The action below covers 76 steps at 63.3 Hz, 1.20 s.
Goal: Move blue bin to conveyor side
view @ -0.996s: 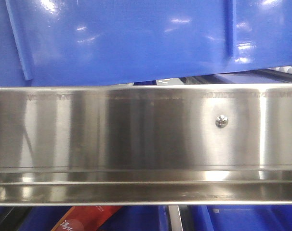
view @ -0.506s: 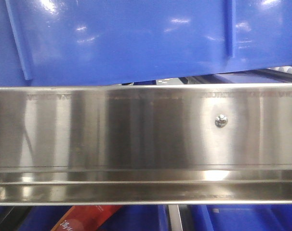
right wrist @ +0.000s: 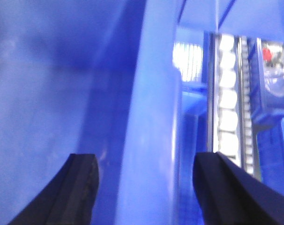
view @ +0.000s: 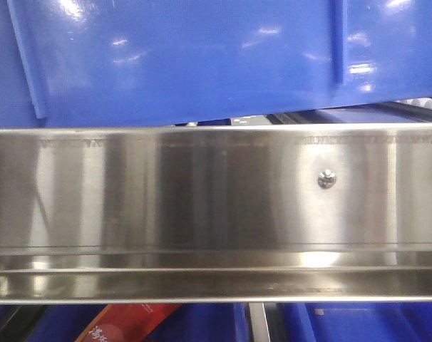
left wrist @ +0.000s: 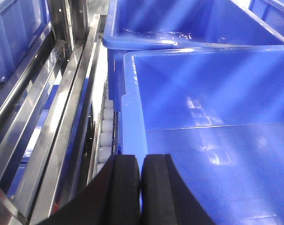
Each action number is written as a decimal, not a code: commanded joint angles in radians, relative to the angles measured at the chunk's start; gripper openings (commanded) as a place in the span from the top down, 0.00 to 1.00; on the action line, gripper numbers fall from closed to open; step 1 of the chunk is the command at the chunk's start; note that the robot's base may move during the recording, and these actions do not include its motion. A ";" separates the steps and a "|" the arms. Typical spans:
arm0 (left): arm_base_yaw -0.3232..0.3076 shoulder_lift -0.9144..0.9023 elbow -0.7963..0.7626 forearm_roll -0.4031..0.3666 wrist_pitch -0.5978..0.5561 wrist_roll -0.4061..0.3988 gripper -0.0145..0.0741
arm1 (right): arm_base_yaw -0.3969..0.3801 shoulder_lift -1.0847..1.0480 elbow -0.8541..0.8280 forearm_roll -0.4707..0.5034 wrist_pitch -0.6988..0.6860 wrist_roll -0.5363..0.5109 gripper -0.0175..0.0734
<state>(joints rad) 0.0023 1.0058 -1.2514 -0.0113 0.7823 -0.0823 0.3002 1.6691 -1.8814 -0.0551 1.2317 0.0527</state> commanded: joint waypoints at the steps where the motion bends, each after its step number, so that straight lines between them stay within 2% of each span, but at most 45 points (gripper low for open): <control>1: 0.004 -0.002 -0.008 -0.011 -0.014 -0.007 0.83 | -0.001 -0.016 0.004 -0.002 -0.011 0.002 0.45; 76: 0.004 -0.002 -0.008 -0.011 -0.014 -0.007 0.83 | -0.001 -0.044 0.038 -0.019 -0.011 0.002 0.45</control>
<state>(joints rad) 0.0023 1.0058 -1.2514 -0.0113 0.7823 -0.0823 0.3002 1.6367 -1.8451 -0.0551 1.2335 0.0546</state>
